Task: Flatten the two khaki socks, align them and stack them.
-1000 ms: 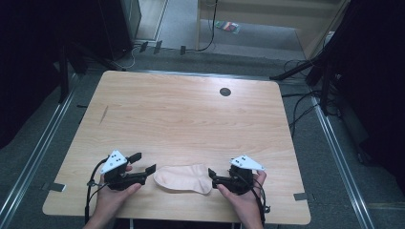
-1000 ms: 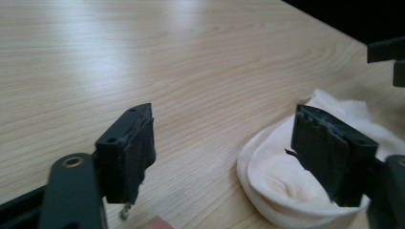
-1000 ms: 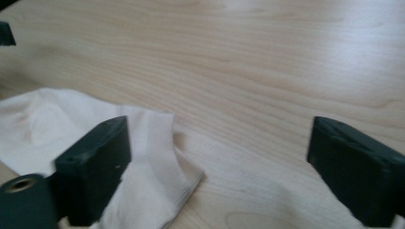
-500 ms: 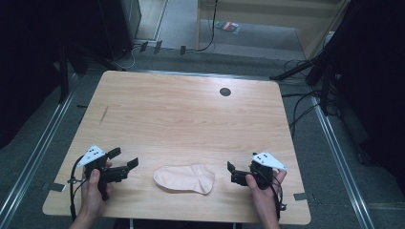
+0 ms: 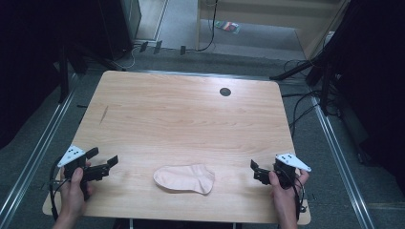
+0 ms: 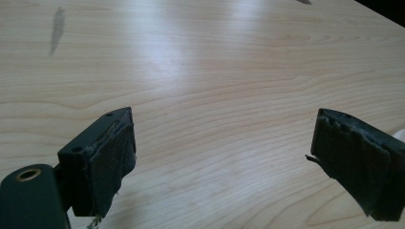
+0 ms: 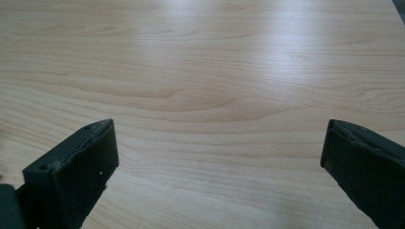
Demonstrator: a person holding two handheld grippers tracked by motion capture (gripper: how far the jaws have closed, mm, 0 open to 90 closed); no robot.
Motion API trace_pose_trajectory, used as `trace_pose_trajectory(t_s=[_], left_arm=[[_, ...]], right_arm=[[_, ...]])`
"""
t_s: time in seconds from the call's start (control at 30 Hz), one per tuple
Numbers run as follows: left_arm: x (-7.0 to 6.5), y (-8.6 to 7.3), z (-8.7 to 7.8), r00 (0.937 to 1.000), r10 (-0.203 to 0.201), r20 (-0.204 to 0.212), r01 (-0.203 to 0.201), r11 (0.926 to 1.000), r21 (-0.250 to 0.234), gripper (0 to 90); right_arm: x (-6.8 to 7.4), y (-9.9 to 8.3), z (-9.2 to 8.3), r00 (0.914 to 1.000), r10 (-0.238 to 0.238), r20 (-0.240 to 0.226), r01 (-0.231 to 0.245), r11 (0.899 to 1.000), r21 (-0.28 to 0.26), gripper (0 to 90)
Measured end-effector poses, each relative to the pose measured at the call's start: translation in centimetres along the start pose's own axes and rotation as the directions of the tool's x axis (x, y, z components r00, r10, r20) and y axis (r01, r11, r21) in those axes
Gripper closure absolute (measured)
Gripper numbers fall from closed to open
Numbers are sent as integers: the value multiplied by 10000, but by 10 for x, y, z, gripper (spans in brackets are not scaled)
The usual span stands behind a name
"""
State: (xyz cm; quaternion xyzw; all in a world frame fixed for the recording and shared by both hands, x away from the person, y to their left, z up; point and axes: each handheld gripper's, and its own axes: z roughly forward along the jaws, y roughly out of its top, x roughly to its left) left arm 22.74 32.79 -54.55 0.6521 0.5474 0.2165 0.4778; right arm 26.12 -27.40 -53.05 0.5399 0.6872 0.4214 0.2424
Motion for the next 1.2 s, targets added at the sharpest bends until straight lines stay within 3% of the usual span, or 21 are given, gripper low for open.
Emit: trace_pose_trajectory(t_s=[0.27, 0.53, 0.7, 0.97, 1.2], left_arm=[[17, -2, -13, 9986, 120, -519, -119, 9999, 17, 81], [42, -5, -30, 9941, -336, -1033, 317, 9993, -196, 81], [47, -8, -35, 9932, -453, -1073, 430, 9988, -234, 81], [51, -9, -31, 9937, -687, -891, 666, 9974, -259, 82], [50, -9, -30, 9939, -633, -902, 620, 9979, -173, 82]], right_arm=[[-16, -6, -10, 9993, -57, 359, 66, 9997, -245, 0], [-32, -16, -18, 9983, 51, 578, -48, 10000, -55, 0], [-44, -23, -25, 9973, 257, 690, -257, 9997, -7, 0], [-53, -25, -29, 9932, 1055, 500, -1033, 9937, -445, 0], [-54, -25, -28, 9920, 1126, 578, -1104, 9931, -398, 0]])
